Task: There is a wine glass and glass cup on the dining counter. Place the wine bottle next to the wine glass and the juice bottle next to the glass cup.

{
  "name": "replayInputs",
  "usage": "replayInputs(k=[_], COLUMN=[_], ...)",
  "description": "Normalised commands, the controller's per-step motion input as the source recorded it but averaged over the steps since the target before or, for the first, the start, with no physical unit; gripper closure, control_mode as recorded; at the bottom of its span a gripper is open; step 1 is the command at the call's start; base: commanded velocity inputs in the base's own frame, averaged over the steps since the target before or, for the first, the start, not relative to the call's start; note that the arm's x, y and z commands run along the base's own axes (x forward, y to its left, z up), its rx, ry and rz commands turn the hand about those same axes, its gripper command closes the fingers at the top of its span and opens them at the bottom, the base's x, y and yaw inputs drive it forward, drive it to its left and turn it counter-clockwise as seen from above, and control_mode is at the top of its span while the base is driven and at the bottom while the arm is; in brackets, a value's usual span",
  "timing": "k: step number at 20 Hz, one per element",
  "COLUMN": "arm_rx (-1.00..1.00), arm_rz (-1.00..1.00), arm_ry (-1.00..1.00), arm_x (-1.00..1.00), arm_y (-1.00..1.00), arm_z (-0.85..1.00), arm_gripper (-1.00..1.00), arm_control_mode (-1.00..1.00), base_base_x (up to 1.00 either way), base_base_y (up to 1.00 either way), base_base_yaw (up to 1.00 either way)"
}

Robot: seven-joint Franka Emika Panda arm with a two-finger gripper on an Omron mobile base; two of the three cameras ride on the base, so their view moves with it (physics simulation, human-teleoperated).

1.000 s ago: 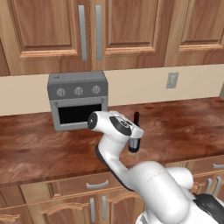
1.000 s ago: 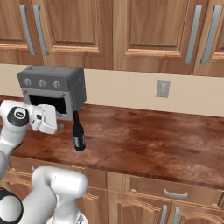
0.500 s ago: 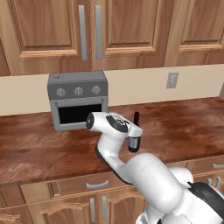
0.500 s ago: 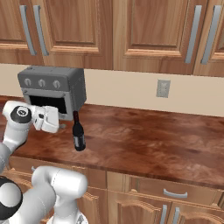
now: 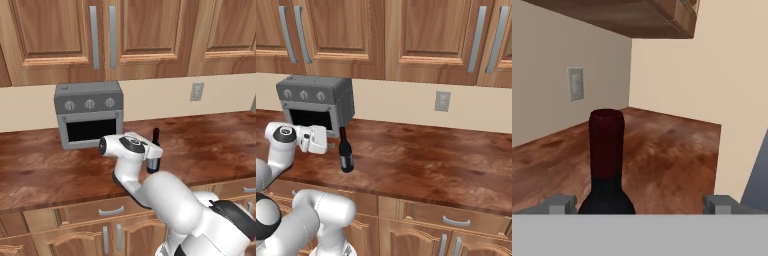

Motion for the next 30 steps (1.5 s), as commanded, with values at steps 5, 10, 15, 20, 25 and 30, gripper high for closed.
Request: replayInputs(k=[5, 10, 15, 20, 25, 30], arm_rx=[-0.04, -0.04, -0.04, -0.03, -0.07, -0.05], arm_rz=[0.00, 0.00, 0.00, 0.00, 0.00, 0.00], arm_ry=[0.00, 0.00, 0.00, 0.00, 0.00, 0.00], arm_x=[0.17, 0.19, 0.20, 0.19, 0.13, 0.09], arm_y=[-0.08, -0.06, -0.08, -0.04, 0.00, -0.03], arm_z=[-0.13, -0.11, -0.12, -0.10, -0.09, -0.10], arm_gripper=[-1.00, -1.00, -1.00, -1.00, -1.00, -1.00], arm_control_mode=[-1.00, -1.00, -1.00, -1.00, -1.00, -1.00], base_base_x=[0.00, 0.00, 0.00, 0.00, 0.00, 0.00], base_base_y=[0.00, 0.00, 0.00, 0.00, 0.00, 0.00], base_base_yaw=[0.00, 0.00, 0.00, 0.00, 0.00, 0.00])
